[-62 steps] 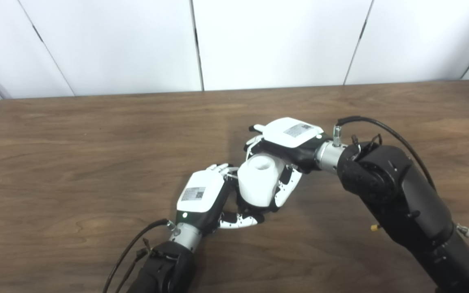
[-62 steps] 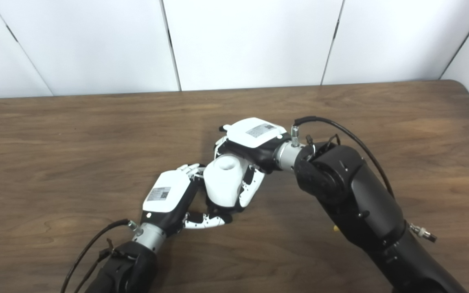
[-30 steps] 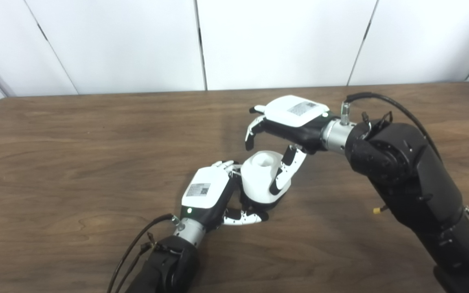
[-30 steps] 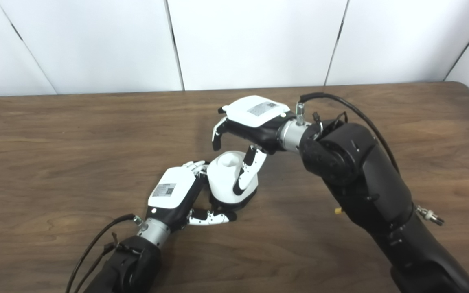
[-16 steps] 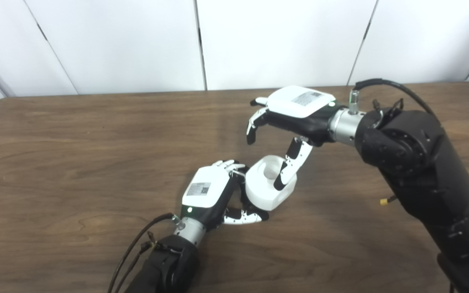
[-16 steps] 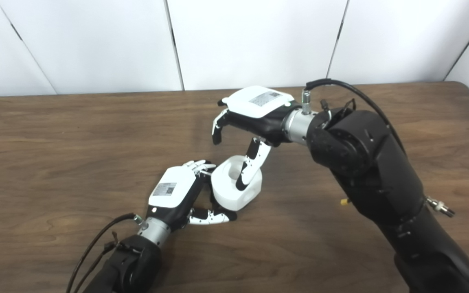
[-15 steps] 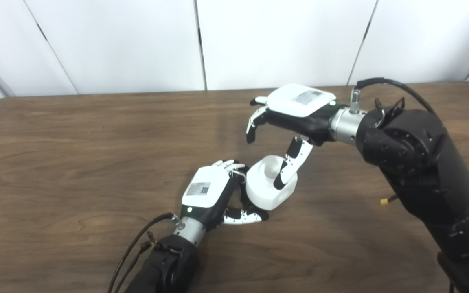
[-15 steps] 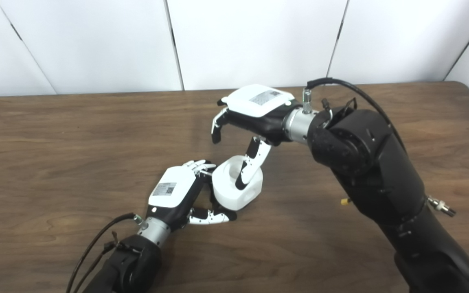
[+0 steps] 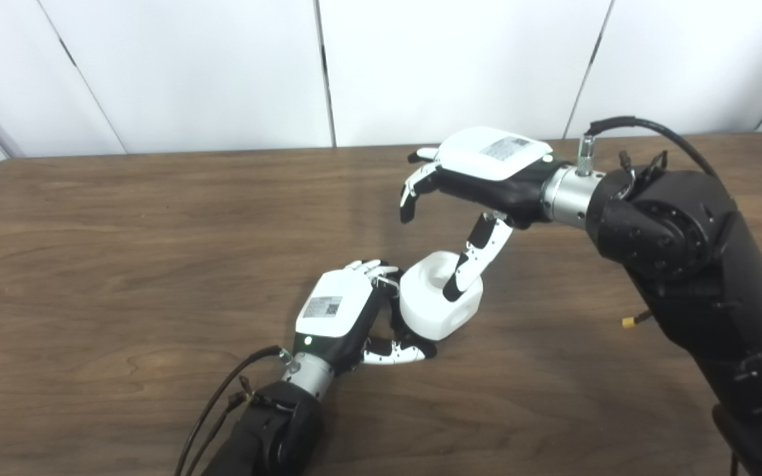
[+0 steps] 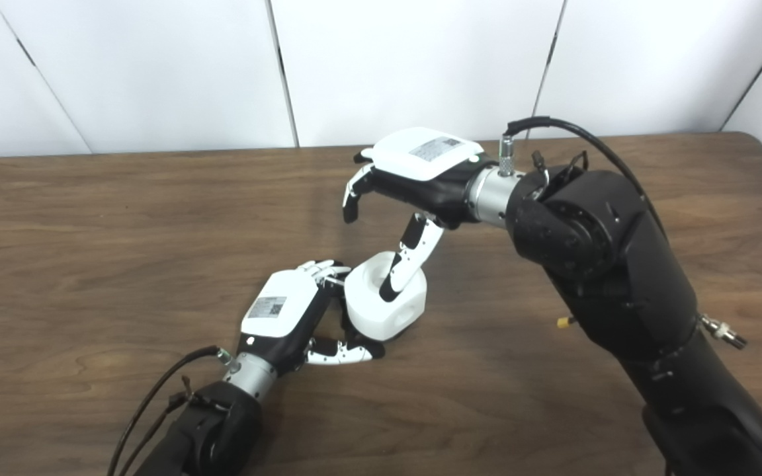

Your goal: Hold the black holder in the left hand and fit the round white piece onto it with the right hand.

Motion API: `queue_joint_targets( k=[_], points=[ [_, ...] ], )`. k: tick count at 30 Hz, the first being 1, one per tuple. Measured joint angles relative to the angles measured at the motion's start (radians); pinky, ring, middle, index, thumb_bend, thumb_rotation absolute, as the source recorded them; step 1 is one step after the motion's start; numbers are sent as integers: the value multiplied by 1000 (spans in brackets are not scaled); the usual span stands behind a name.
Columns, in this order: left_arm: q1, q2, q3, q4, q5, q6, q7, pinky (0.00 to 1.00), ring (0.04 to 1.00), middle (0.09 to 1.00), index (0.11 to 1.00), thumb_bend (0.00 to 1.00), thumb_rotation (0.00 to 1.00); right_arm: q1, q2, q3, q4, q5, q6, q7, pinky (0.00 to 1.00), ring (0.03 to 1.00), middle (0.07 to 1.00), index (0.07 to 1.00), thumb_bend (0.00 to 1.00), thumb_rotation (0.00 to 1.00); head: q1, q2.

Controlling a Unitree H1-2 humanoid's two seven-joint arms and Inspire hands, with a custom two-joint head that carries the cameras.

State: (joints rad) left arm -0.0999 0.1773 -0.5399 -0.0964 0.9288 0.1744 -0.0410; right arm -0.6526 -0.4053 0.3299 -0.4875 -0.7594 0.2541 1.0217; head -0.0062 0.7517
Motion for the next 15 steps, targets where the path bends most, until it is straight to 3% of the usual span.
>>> queue_joint_targets(
  k=[6,9,12,13,15],
  points=[
    [0,1,1,0,0,-1,0,877,869,802,491,520,65,0,-1,-10,0,-9,15,0,916,976,848,692,1000,458,6,-8],
    [0,3,1,0,0,-1,0,872,867,797,493,521,70,0,-1,-13,0,-15,10,-5,919,943,803,677,1000,533,9,-15],
    [4,4,5,-1,-1,-4,0,884,873,802,495,521,76,0,-6,-23,1,-15,3,-24,915,954,822,674,1000,603,14,-25],
    [5,4,7,-3,-3,-4,0,884,873,804,564,663,164,0,-11,-27,1,-15,5,-32,918,960,834,676,1000,615,14,-26],
    [11,4,11,-10,-3,-3,-5,883,872,810,638,803,272,0,-25,-42,1,-16,13,-34,915,971,853,682,993,624,14,-28]
  ],
)
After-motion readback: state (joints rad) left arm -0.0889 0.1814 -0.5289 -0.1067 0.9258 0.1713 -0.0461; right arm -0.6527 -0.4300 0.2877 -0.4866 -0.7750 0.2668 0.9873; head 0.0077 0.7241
